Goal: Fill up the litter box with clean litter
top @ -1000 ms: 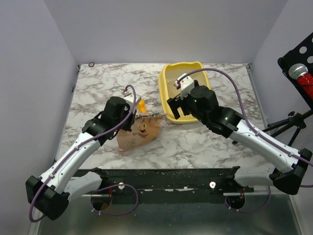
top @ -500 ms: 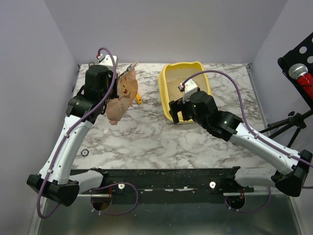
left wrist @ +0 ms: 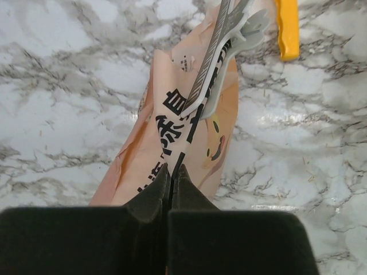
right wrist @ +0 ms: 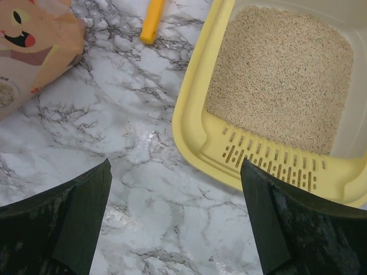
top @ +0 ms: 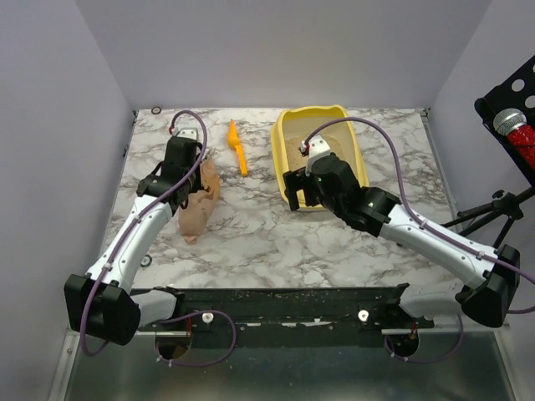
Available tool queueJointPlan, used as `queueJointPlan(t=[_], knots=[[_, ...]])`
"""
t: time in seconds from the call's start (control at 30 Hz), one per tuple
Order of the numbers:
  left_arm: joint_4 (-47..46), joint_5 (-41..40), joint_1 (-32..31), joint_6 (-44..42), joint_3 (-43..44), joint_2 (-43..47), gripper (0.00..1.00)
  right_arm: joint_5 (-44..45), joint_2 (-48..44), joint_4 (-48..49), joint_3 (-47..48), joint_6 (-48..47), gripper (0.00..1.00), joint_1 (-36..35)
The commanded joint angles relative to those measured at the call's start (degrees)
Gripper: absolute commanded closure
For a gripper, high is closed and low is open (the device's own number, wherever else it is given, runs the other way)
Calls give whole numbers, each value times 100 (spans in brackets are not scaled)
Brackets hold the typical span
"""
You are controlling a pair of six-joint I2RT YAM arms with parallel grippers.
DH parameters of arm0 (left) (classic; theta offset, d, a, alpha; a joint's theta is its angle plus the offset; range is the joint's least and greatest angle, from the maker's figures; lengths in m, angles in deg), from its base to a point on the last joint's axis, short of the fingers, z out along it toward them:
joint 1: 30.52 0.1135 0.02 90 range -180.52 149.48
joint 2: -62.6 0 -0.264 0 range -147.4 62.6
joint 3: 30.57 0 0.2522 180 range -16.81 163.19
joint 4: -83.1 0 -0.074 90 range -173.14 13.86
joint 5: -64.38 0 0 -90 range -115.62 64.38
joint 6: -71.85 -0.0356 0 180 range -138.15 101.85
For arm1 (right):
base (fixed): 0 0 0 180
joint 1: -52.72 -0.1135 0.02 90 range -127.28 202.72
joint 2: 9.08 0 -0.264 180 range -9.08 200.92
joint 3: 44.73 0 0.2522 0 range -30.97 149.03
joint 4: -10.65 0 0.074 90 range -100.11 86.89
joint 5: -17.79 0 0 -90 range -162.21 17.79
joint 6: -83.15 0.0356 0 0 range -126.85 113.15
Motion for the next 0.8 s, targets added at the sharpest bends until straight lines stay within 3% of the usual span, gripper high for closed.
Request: queueJointPlan(t=[0.0, 0.1, 0.2, 0.3, 0.33, 0.57, 0.77], knots=[[-1798, 41, 26, 638, -442, 90, 98, -29, 263, 101, 56, 305, 0, -15], [-2045, 190, 26, 858, -794, -42, 82, -117, 360, 75, 118, 411, 0, -24], [-2133, 462, 26, 1008, -935, -7, 52, -153, 396, 48, 153, 481, 0, -24], [-1923, 936, 17, 1087, -927, 194, 28, -57, 325, 65, 127, 622, 0, -32], [-1853, 1138, 17, 1087, -909, 299, 2, 14, 317, 92, 118, 657, 0, -24], [-1106, 1368, -62, 675, -716, 1152, 1, 427, 176, 127, 127, 692, 0, -24], [-1394, 1562, -62, 375, -1198, 2004, 1, 919, -9, 189, 188, 500, 0, -24]])
